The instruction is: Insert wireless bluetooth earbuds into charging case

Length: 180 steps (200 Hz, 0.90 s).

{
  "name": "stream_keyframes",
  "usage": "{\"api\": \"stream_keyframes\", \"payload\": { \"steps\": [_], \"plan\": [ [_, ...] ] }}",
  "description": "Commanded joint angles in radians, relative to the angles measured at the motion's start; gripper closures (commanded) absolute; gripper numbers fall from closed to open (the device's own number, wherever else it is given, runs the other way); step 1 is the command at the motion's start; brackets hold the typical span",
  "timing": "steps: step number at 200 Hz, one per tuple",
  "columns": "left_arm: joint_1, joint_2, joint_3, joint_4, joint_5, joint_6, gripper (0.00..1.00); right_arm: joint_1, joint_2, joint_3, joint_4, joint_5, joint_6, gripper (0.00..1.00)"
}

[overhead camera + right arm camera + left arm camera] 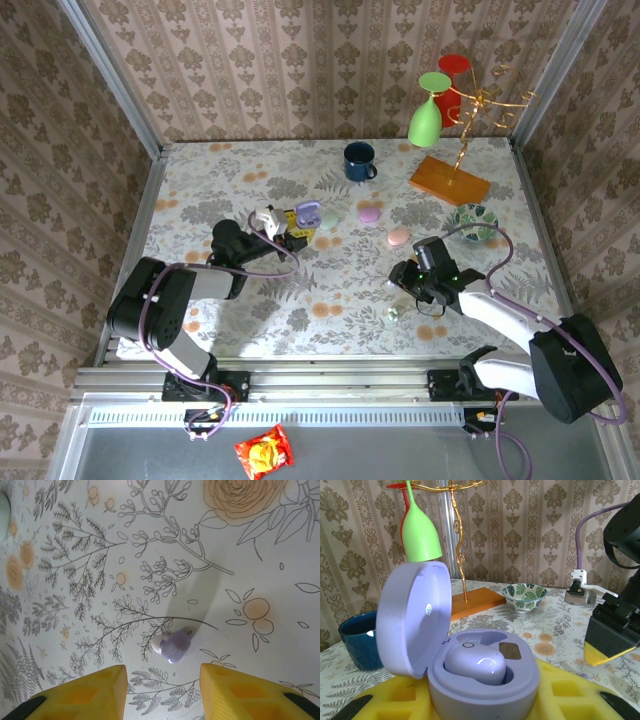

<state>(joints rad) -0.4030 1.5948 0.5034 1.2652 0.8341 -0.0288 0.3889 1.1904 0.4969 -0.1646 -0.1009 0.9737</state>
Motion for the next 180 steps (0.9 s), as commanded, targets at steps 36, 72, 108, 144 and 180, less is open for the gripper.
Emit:
{"api": "stream_keyframes", "payload": {
  "steps": [36, 72, 108, 144, 180],
  "plan": [
    [0.008, -0.026, -0.005, 0.028, 0.026, -0.001, 0.66, -0.018, 0.081, -0.027, 0.138, -0.072, 0.097, 0.62],
    [0.007, -0.029, -0.005, 0.027, 0.025, -0.003, 0.66, -0.021, 0.094, -0.027, 0.128, -0.07, 0.095, 0.63],
    [0.007, -0.025, -0.002, 0.027, 0.026, -0.003, 0.66, -0.023, 0.086, -0.04, 0.116, -0.063, 0.097, 0.63],
    [0.008, -0.022, 0.0, 0.027, 0.028, -0.002, 0.66, -0.025, 0.057, -0.065, 0.121, -0.061, 0.107, 0.64],
    [0.007, -0.022, -0.003, 0.028, 0.028, -0.002, 0.66, -0.027, 0.084, -0.079, 0.167, -0.088, 0.128, 0.65]
  ]
}}
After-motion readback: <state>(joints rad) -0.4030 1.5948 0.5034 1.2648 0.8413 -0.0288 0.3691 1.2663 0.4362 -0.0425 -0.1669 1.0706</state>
